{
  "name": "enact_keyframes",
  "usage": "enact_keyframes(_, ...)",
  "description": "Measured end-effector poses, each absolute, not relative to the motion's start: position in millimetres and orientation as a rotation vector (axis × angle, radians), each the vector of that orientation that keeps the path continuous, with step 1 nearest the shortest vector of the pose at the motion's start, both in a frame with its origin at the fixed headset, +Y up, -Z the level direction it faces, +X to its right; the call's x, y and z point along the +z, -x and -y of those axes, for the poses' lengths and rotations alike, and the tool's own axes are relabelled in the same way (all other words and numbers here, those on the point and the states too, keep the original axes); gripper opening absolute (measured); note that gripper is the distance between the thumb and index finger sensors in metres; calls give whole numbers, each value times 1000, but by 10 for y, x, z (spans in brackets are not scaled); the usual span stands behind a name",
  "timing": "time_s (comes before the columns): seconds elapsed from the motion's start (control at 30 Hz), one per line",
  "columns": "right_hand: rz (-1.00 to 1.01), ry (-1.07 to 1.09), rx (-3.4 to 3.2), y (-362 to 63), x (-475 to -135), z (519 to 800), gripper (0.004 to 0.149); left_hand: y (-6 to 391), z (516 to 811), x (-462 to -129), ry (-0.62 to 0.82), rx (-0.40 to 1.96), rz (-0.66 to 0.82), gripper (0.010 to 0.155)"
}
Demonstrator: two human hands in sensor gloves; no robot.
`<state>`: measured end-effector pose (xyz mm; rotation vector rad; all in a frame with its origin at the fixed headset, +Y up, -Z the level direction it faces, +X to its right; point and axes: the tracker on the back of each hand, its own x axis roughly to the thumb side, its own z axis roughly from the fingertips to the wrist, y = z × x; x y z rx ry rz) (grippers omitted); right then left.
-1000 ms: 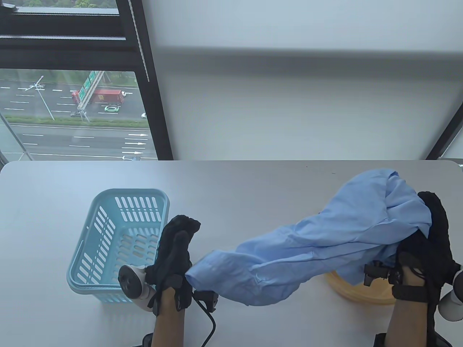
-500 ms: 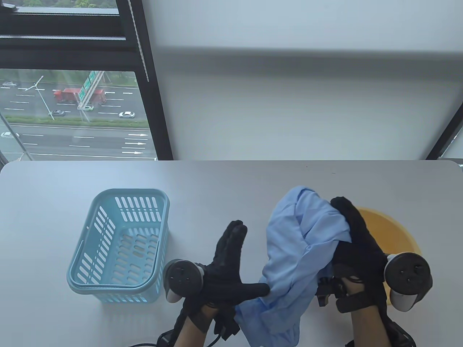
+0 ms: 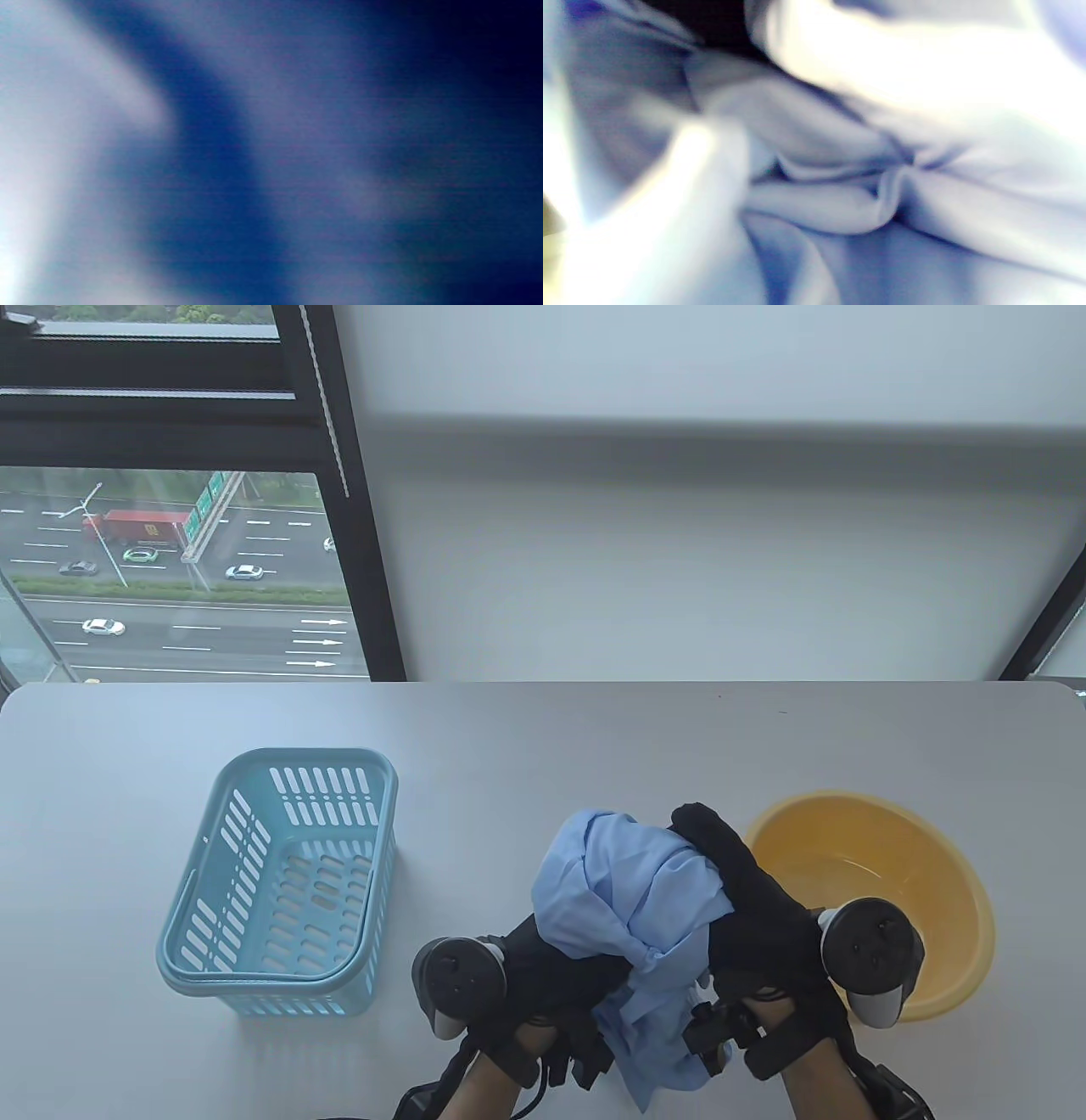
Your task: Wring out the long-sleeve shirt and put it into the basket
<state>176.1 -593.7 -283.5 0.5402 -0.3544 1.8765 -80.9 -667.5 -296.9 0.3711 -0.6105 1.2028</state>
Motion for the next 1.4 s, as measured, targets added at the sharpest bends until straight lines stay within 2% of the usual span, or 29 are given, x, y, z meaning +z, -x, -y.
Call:
enact_keyframes(0.13,277,-589,1873,-1873,-2901,6098,79,1046,6698,-3038,-386,1255,527,58)
enact_keyframes(0.3,216,-646,1758,-1881,-2982,6442,90,1289,6719,-3084,-427,1358,428,58)
enact_keyframes(0.47,18,-766,1974,-1523,-3078,6769,120,1215,6715,-3085,-387,1386,526,58)
enact_keyframes(0.57,-98,-759,1932,-1417,-3122,6933,125,1121,6727,-3079,-339,1397,578,57)
enact_keyframes(0.7,-179,-739,1837,-1401,-3189,7097,120,1008,6776,-3096,-264,1434,619,57)
enact_keyframes(0.93,-160,-687,1843,-1386,-3208,7172,78,924,6789,-3073,-248,1339,621,59)
enact_keyframes(1.03,-47,-666,1928,-1434,-3195,7120,68,921,6781,-3073,-240,1311,633,62)
enact_keyframes(1.23,236,-504,1973,-1655,-3166,7020,65,1057,6724,-3076,-272,1322,644,74)
enact_keyframes(1.4,465,-403,1967,-1845,-3101,6890,64,1321,6723,-3118,-323,1496,591,71)
